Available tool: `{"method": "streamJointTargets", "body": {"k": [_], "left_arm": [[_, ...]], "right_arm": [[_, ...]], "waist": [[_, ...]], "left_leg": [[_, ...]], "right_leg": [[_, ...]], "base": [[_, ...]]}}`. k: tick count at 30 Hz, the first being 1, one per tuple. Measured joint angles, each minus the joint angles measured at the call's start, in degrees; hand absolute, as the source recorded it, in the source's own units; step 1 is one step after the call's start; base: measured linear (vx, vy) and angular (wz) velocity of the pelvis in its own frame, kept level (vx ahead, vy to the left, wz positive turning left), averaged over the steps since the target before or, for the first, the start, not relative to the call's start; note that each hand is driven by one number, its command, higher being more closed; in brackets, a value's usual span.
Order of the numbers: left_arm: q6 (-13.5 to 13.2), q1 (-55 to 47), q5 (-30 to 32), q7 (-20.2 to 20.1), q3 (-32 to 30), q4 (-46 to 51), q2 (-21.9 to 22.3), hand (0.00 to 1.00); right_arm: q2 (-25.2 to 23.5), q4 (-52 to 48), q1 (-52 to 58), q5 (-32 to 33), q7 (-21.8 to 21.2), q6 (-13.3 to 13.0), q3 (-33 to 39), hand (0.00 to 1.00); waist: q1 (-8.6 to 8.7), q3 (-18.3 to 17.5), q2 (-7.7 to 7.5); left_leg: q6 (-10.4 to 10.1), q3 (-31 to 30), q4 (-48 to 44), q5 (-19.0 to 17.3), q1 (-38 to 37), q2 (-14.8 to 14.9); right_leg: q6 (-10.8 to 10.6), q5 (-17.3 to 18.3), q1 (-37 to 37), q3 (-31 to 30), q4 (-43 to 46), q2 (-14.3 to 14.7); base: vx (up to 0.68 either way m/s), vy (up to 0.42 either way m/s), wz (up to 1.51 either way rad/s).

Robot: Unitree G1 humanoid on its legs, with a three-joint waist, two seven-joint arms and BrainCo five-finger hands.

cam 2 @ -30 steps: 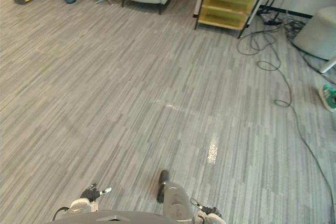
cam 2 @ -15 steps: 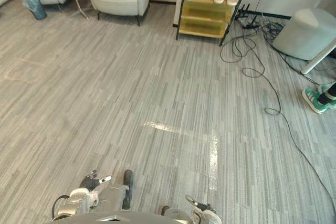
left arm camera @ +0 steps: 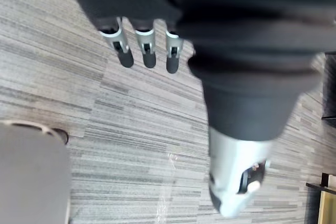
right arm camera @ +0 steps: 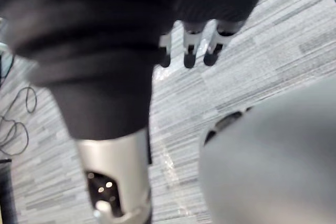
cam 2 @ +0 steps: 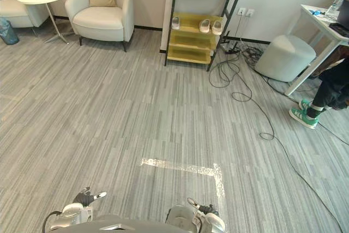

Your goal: Pick up cushions and gather them together orderly.

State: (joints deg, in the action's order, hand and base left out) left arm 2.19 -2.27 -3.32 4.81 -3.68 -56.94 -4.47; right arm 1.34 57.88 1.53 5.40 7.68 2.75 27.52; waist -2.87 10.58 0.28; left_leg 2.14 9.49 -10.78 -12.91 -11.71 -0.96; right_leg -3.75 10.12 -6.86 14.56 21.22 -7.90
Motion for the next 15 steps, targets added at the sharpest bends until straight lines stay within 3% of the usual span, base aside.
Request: {"method": "streamJointTargets", "body": {"k": [1, 2, 3, 6, 9, 10, 13, 15], "left_arm": [[0.0, 0.0, 0.0, 0.0, 0.0, 0.0, -0.1, 0.00], [0.0, 0.1, 0.0, 0.0, -0.8, -0.4, 0.3, 0.00], [-0.1, -0.6, 0.1, 0.0, -1.0, -0.4, 1.2, 0.00], [0.0, -0.8, 0.1, 0.0, -2.4, -1.9, 2.6, 0.00], [-0.1, -0.7, 0.1, -0.1, -2.5, -2.0, 2.6, 0.00], [-0.1, -0.7, 0.1, -0.2, -2.5, -1.1, 2.7, 0.00], [-0.2, -0.5, 0.1, -0.2, -2.4, 0.2, 3.0, 0.00], [-0.2, -0.5, 0.1, -0.3, -2.5, 0.1, 3.2, 0.00]], "right_arm": [[-0.1, 0.4, 0.0, -0.1, 0.0, 0.0, 0.1, 0.00], [0.5, 1.5, -0.2, -0.3, -0.1, 0.0, 0.9, 0.00], [1.4, 2.0, -0.1, -0.8, -0.1, 0.0, 0.9, 0.00], [2.1, 2.2, 0.1, -0.7, 0.0, 0.0, 2.0, 0.00], [2.2, 2.5, 0.2, -0.6, 0.0, 0.1, 2.0, 0.00], [2.4, 3.1, 0.5, -0.6, 0.0, 0.1, 1.9, 0.00], [2.4, 3.6, 0.7, 0.0, 0.2, 0.2, 2.0, 0.00], [2.5, 3.4, 0.9, 0.0, 0.3, 0.2, 1.9, 0.00]], "waist": [[-0.08, -0.1, -0.44], [0.05, -0.4, 0.13], [-0.24, -1.3, 1.93], [0.45, -1.8, 4.23], [0.47, -1.8, 4.26], [-0.02, -1.5, 3.35], [-0.73, -1.3, 3.34], [-0.76, -1.4, 3.56]], "left_leg": [[-0.7, -0.4, 0.0, -0.4, -0.3, -0.4], [-1.6, -1.8, 0.1, -1.2, -1.4, 0.3], [-2.3, -1.8, 0.1, -1.5, -1.5, 1.6], [-3.0, -3.3, -0.6, -1.8, -1.5, 3.7], [-4.1, -4.1, -7.4, -2.4, 1.0, 4.5], [-4.7, -4.4, -14.3, -2.4, 4.2, 4.9], [-9.2, -3.7, -30.2, 0.8, 11.7, 6.7], [-7.0, -2.6, -31.9, -1.2, 12.7, 7.4]], "right_leg": [[1.4, -5.8, 0.0, -0.4, -4.0, 0.4], [2.1, -9.7, 1.1, -0.7, -5.1, 1.4], [2.2, -9.7, 2.4, -0.8, -7.1, 2.7], [2.9, -10.7, 5.7, 0.4, -12.6, 5.4], [2.9, -11.2, 9.2, 0.7, -16.6, 6.4], [3.0, -11.2, 10.3, 0.9, -18.2, 6.4], [3.7, -10.9, 12.4, 1.1, -20.2, 6.6], [3.8, -10.6, 13.1, 0.5, -20.5, 6.4]], "base": [[0.37, -0.166, 0.32], [0.29, -0.140, 0.08], [0.28, -0.143, -0.01], [0.21, -0.137, -0.03], [0.09, -0.085, 0.14], [0.03, -0.053, 0.13], [0.07, -0.018, 0.04], [0.09, 0.051, -0.07]]}}
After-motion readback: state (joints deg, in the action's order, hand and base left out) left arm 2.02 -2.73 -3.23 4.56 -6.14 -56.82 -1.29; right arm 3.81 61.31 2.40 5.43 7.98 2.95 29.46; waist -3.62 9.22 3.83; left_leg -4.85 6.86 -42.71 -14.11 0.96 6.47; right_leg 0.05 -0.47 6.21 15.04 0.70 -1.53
